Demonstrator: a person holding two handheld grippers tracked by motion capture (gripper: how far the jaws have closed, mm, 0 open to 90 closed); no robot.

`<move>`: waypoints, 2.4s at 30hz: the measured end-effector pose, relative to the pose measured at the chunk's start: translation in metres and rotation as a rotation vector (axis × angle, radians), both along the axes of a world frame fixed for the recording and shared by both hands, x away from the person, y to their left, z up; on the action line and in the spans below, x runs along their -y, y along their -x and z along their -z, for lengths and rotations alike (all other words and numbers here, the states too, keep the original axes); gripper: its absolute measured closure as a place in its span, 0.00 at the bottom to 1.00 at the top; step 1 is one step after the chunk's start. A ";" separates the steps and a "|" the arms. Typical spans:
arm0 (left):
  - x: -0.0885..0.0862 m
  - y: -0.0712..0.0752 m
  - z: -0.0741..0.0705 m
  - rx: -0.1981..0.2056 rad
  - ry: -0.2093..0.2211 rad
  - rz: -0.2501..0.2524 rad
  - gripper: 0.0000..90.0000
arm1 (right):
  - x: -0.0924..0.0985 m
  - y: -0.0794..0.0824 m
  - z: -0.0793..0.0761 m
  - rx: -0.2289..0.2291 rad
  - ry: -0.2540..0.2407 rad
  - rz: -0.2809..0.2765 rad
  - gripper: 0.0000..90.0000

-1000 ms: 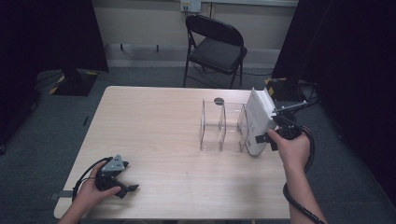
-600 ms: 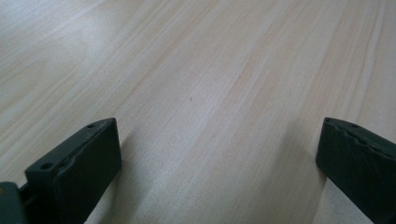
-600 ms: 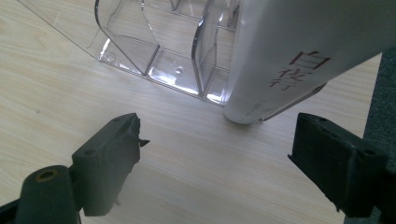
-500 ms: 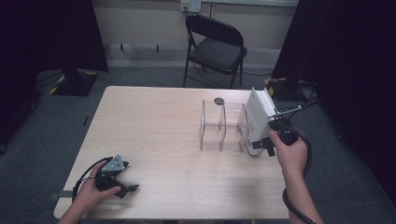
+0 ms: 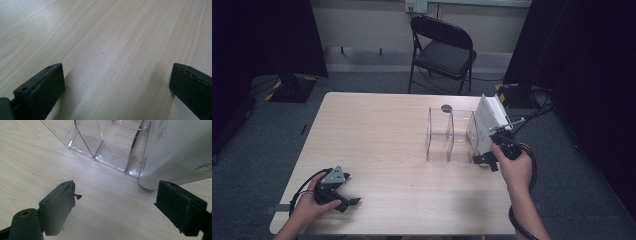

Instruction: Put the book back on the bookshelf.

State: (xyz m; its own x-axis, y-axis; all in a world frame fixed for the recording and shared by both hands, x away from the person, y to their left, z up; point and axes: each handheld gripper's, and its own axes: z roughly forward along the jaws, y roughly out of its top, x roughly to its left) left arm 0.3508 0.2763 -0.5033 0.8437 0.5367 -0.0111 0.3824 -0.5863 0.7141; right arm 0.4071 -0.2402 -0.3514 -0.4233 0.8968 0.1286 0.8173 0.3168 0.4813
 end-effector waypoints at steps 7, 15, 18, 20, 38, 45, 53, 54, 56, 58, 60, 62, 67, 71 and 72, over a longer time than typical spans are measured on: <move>0.000 0.000 0.000 0.004 0.004 -0.004 0.00 | -0.008 0.001 0.008 0.000 -0.025 -0.023 0.16; 0.000 0.000 0.000 0.004 0.004 -0.004 0.00 | -0.017 0.002 0.012 0.008 -0.035 -0.050 0.16; 0.000 0.000 0.000 -0.004 0.001 0.002 0.00 | -0.021 0.003 0.014 0.003 -0.039 -0.058 0.16; 0.000 0.000 0.000 0.002 0.003 -0.003 0.00 | -0.023 0.004 0.016 0.004 -0.040 -0.070 0.16; 0.000 0.000 0.000 0.002 0.003 -0.003 0.00 | -0.036 0.006 0.032 -0.012 -0.063 -0.109 0.16; 0.000 0.000 0.000 -0.004 -0.001 0.004 0.00 | -0.042 0.008 0.038 -0.007 -0.078 -0.120 0.16; 0.000 0.000 0.000 0.000 0.000 -0.001 0.00 | -0.052 0.009 0.044 -0.020 -0.077 -0.148 0.16; 0.000 0.000 0.000 -0.004 0.000 0.004 0.00 | -0.053 0.009 0.045 -0.021 -0.077 -0.150 0.16; 0.000 0.000 0.000 0.002 0.003 -0.003 0.00 | -0.056 0.010 0.046 -0.019 -0.076 -0.147 0.16; 0.000 0.000 0.000 0.002 0.002 -0.002 0.00 | -0.058 0.011 0.047 -0.026 -0.082 -0.153 0.16; 0.000 0.000 0.000 -0.001 0.000 0.001 0.00 | -0.060 0.011 0.049 -0.022 -0.087 -0.163 0.16; 0.000 0.000 0.000 0.002 0.003 -0.002 0.00 | -0.063 0.012 0.051 -0.019 -0.086 -0.169 0.16; 0.000 0.000 0.000 0.002 0.002 -0.002 0.00 | -0.068 0.013 0.054 -0.008 -0.095 -0.180 0.16; 0.000 0.000 0.000 -0.004 0.001 0.003 0.00 | -0.074 0.014 0.059 -0.020 -0.104 -0.188 0.16; 0.000 0.000 0.000 0.002 0.002 -0.003 0.00 | -0.075 0.014 0.061 -0.016 -0.107 -0.194 0.16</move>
